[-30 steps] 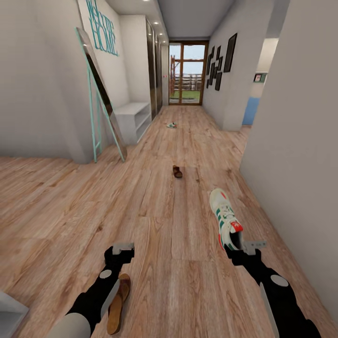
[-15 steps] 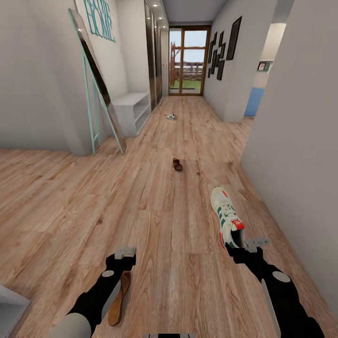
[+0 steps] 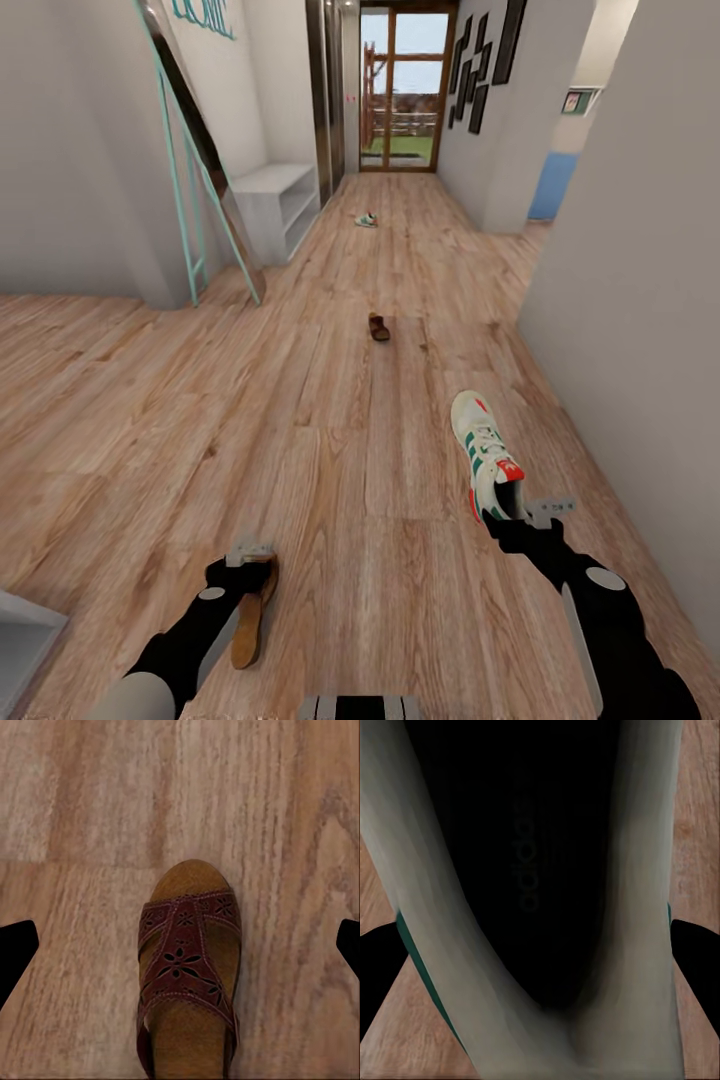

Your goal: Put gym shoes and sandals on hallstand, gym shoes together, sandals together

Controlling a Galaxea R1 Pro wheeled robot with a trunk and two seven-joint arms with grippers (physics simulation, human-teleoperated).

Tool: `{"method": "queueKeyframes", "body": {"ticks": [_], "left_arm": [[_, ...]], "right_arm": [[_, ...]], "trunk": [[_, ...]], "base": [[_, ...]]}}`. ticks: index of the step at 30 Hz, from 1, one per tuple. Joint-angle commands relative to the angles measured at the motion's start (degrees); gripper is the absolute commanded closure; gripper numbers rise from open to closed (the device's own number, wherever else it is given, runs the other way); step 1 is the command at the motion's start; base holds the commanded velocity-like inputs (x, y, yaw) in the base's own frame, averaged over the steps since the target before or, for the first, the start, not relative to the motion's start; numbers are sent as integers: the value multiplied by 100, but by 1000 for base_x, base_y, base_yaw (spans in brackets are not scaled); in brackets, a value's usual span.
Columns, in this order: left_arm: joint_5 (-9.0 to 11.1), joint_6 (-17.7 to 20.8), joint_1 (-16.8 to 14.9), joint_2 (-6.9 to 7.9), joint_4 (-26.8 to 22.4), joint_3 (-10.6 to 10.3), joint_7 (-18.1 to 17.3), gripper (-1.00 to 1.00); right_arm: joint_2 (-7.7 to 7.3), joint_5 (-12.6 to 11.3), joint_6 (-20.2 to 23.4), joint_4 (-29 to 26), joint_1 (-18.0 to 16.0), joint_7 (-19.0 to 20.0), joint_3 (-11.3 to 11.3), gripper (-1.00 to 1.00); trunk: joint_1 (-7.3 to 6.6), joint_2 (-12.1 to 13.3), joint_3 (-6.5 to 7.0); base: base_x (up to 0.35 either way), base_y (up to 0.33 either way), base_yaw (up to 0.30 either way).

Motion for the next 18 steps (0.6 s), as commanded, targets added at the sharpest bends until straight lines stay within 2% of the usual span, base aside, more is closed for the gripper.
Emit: {"method": "queueKeyframes", "body": {"ticks": [1,7,10,18], "left_arm": [[13,28,-1,25,63,-32,45,-100],[28,-13,-1,61,235,1,47,-100],[60,-44,-1,66,263,156,47,-100],[67,-75,-1,56,267,259,49,-100]], "right_arm": [[7,53,129,-60,-7,83,-16,100],[7,53,325,-133,-19,432,-10,100],[7,56,359,-145,-21,602,-8,100],[4,64,368,-152,-21,646,-24,100]], "trunk": [[1,-4,-36],[16,-12,-219],[24,-16,-312],[45,-26,-559]], "base": [[0,0,30],[0,0,54],[0,0,74],[0,0,77]]}}
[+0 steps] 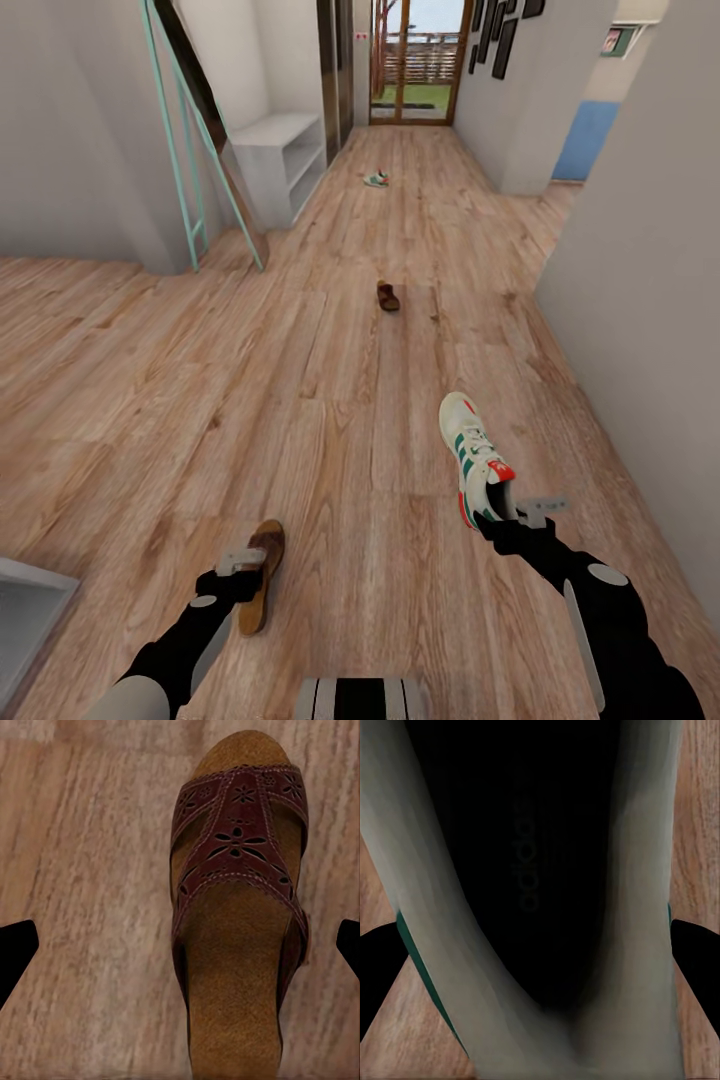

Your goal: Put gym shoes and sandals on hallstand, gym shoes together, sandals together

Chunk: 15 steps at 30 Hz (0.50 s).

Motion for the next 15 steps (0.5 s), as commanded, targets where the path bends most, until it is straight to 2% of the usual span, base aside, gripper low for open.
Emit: {"method": "queueKeyframes", "body": {"ticks": [1,13,15], "left_arm": [[14,31,0,1,-11,-14,22,-100],[19,-366,0,-38,-40,-9,20,-100],[19,-378,0,-40,-39,-9,20,-100]], "right_arm": [[7,50,19,-8,-4,55,-16,100],[2,52,20,-5,-4,56,-25,100],[2,52,20,-5,-4,57,-25,100]], "trunk": [[1,-3,-36],[1,-3,-141],[6,-6,-202]], "base": [[0,0,78],[0,0,78],[0,0,78]]}}
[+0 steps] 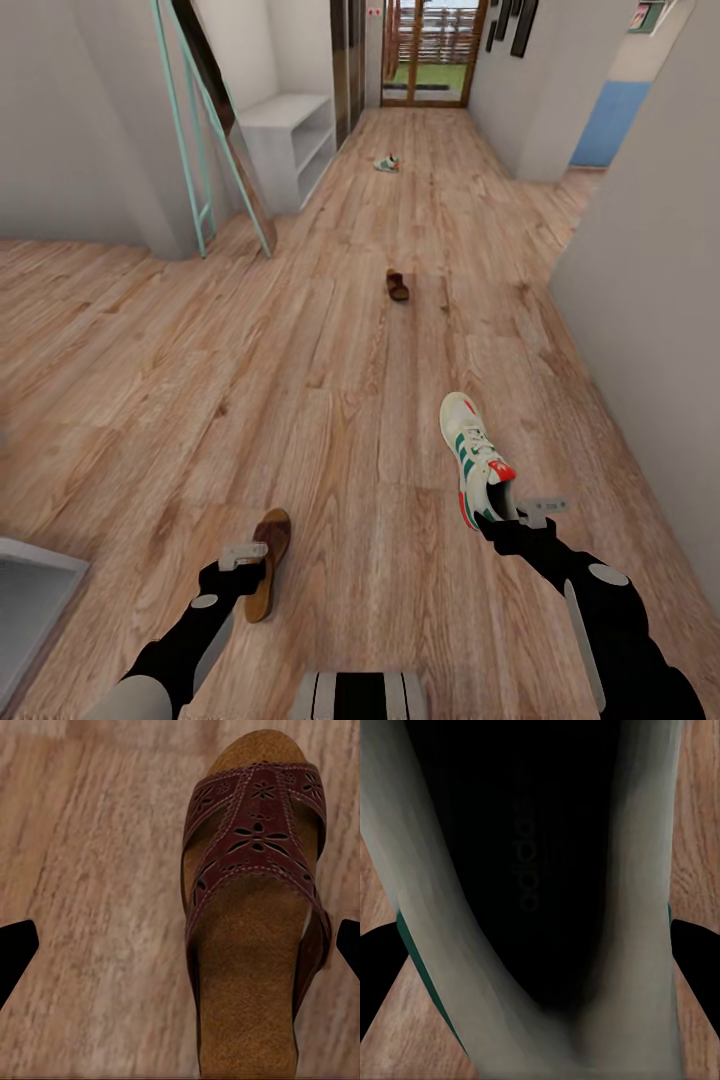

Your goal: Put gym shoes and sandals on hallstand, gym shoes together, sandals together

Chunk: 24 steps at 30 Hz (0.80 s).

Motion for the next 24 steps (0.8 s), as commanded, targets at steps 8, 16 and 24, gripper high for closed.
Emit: {"method": "queueKeyframes", "body": {"ticks": [8,16,24], "left_arm": [[14,-360,-2,-11,15,-40,27,-100],[9,-417,-2,-19,16,-54,27,-100],[7,-422,-2,-17,16,-51,27,-100]], "right_arm": [[6,51,18,-9,-4,54,-20,100],[7,51,18,-9,-4,54,-22,100],[6,51,18,-17,-4,54,-32,100]], "trunk": [[19,-13,-219],[40,-23,-442],[60,-34,-690]], "base": [[0,0,41],[0,0,2],[0,0,0]]}}
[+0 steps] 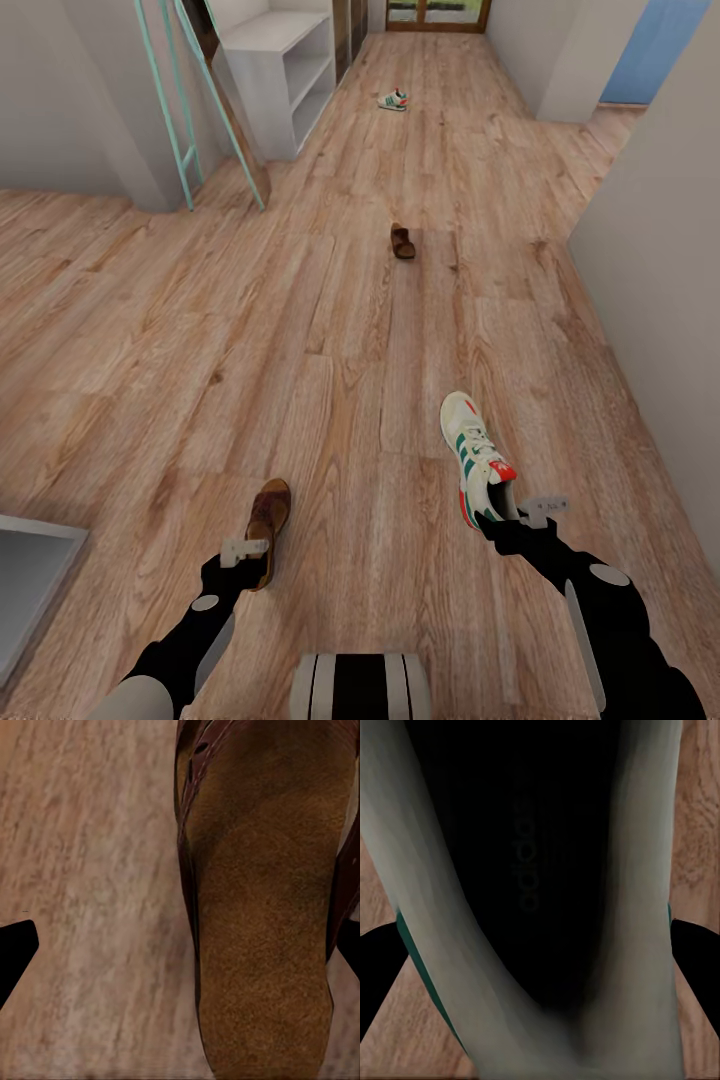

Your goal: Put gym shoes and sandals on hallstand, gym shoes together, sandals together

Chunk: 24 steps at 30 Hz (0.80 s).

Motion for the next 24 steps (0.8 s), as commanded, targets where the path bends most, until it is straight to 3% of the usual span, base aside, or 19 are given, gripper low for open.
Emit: {"method": "queueKeyframes", "body": {"ticks": [1,4,10,24], "left_arm": [[14,-19,-3,0,4,-18,30,-100],[14,-19,-3,-2,1,-22,30,-100],[14,-19,-3,-15,-44,-31,30,-100],[14,-19,-3,-18,-67,-26,30,-100]], "right_arm": [[7,52,18,-8,-4,54,-16,100],[7,52,18,-9,-4,54,-17,100],[7,52,18,-14,-4,54,-17,100],[7,52,18,-27,-4,54,-17,100]], "trunk": [[1,-3,-35],[9,-7,-129],[9,-7,-182],[9,-7,-209]], "base": [[0,0,0],[0,0,0],[0,0,-8],[0,0,-4]]}}
